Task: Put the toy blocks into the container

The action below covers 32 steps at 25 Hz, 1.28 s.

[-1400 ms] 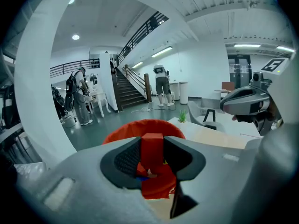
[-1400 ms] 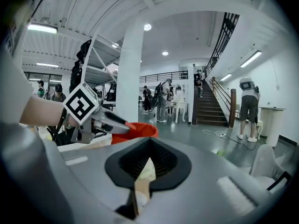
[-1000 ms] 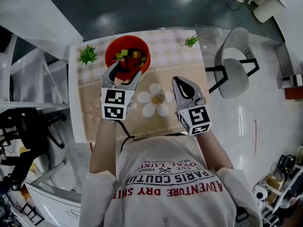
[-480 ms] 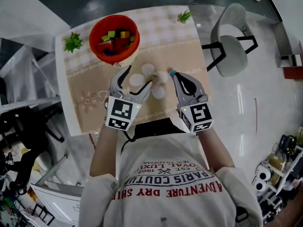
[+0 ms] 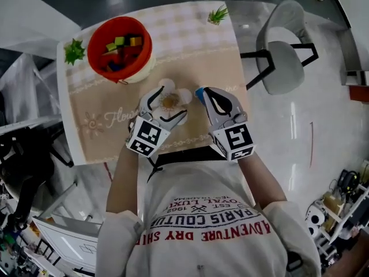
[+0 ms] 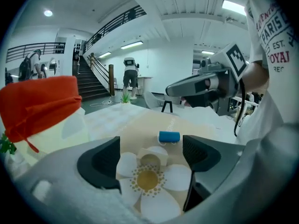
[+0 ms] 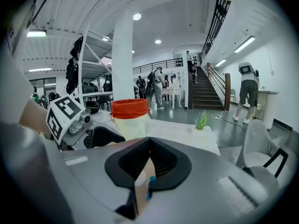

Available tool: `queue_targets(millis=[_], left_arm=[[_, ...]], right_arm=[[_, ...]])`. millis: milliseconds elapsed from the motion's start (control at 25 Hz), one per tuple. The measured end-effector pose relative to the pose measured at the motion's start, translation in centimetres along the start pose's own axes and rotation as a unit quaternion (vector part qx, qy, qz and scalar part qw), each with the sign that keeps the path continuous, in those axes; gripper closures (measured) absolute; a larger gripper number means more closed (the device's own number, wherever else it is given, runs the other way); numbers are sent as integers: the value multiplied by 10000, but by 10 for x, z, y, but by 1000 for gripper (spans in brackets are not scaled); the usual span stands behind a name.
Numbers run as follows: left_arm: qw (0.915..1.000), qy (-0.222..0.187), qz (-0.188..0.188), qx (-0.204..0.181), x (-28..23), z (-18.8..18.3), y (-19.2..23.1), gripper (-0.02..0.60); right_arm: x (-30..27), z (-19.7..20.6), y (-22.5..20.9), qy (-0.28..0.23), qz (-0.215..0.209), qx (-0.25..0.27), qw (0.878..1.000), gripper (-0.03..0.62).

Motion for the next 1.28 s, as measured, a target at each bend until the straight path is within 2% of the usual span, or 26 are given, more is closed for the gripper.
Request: queue_targets(millis=[320,520,600,640,680,720,960,1280], left_arm=[[9980,521,166,-323,-49,20,0,135],[9931,864,448,-650,-67,28,-4,138],[9922,939,449,-685,-71,31,-3,162],[9920,951,423,-708,-72,33,-3,218],[9918,958,401,-747,-72,33,-3,255],[9915,967,393,-780,-72,34,-3,262],[9931,880,229,-736,-63,28,-5,262],[9981,298,-248,-472,-14,-6,8,262]], right_arm=[[-18,21,-24,160,-220,7,9996,592],[-27,28,-36,229,-280,-35,9993,592],[-28,30,-40,210,-269,-77,9994,592],[-29,31,-42,193,-259,-97,9994,592],[-29,31,-43,180,-252,-112,9995,592],[-29,31,-44,186,-251,-119,9994,592],[-25,26,-44,272,-286,-56,9992,592],[-14,-15,-25,-25,-230,163,9996,592]])
Point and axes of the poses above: the fingertips, and each gripper's own axes: x backward along the fingers, y to its left, z out of its underside, the point moved 3 cm from there along x, backward along the fingers, and after that the axes turned 15 degrees about y, right-handed, at the moved point
